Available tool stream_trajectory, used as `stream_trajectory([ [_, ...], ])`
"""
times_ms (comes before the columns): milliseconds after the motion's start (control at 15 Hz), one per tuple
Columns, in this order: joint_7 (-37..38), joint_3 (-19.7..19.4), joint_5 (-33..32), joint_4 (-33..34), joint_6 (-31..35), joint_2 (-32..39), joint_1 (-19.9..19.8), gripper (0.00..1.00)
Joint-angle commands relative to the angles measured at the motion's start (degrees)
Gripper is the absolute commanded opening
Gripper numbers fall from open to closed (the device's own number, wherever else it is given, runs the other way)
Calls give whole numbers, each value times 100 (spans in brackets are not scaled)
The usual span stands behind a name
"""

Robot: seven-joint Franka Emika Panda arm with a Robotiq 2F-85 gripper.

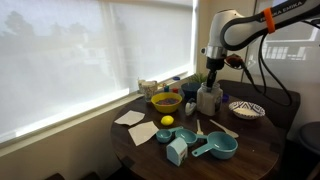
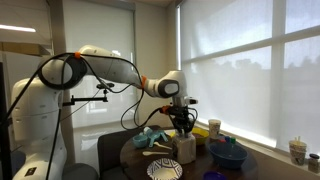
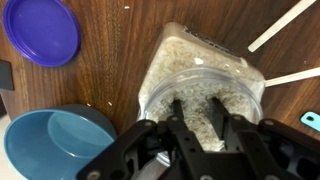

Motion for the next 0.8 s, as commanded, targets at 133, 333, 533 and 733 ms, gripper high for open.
stream_trajectory([
  [133,-31,13,22,43,-106,151,-3,2],
  [333,-35,17,38,33,-117,152,2,0],
  [533,-28,16,46,41,-139,133,1,1],
  [733,-7,3,12,51,-174,30,-13,1],
])
